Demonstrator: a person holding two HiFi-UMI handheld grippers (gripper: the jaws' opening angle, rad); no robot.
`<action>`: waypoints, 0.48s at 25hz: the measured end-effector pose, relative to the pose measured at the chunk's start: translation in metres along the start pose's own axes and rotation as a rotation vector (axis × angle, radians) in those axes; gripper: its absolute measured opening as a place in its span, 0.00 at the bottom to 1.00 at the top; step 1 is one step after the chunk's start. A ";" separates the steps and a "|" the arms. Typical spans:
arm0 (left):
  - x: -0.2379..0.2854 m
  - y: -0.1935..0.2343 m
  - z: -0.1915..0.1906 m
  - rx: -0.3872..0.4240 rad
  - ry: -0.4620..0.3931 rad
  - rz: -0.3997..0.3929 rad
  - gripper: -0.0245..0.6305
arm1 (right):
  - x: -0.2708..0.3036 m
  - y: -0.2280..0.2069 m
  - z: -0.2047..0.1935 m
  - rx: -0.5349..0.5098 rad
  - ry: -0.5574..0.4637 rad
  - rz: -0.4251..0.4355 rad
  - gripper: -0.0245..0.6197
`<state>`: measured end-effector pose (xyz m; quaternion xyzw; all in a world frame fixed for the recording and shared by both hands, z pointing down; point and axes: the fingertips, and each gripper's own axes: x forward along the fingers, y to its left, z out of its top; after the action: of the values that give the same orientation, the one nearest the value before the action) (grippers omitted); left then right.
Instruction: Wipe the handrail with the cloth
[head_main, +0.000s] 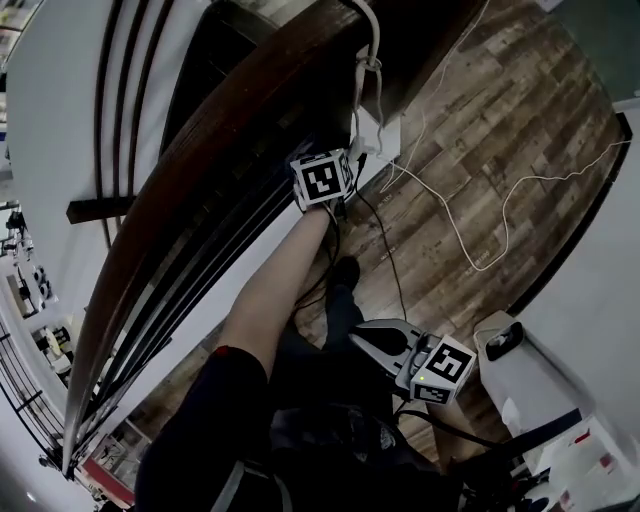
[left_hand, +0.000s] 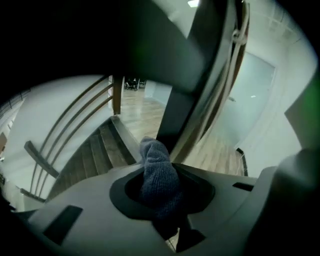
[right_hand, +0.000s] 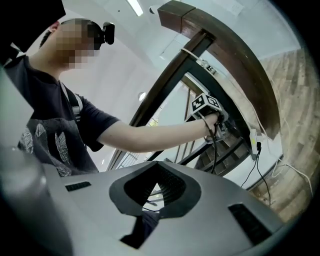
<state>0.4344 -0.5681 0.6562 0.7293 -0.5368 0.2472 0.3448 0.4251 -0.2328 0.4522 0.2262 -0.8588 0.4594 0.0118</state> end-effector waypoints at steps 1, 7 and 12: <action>-0.026 -0.011 0.006 0.013 -0.030 -0.048 0.18 | 0.000 0.003 0.004 -0.003 -0.006 0.010 0.04; -0.149 -0.042 0.099 0.005 -0.381 -0.198 0.18 | 0.009 0.021 0.029 -0.067 0.010 0.087 0.04; -0.112 -0.009 0.126 -0.115 -0.309 -0.065 0.18 | 0.012 0.037 0.028 -0.094 0.041 0.107 0.04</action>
<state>0.4078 -0.5947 0.4921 0.7548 -0.5727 0.0898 0.3070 0.4046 -0.2419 0.4102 0.1697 -0.8900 0.4230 0.0153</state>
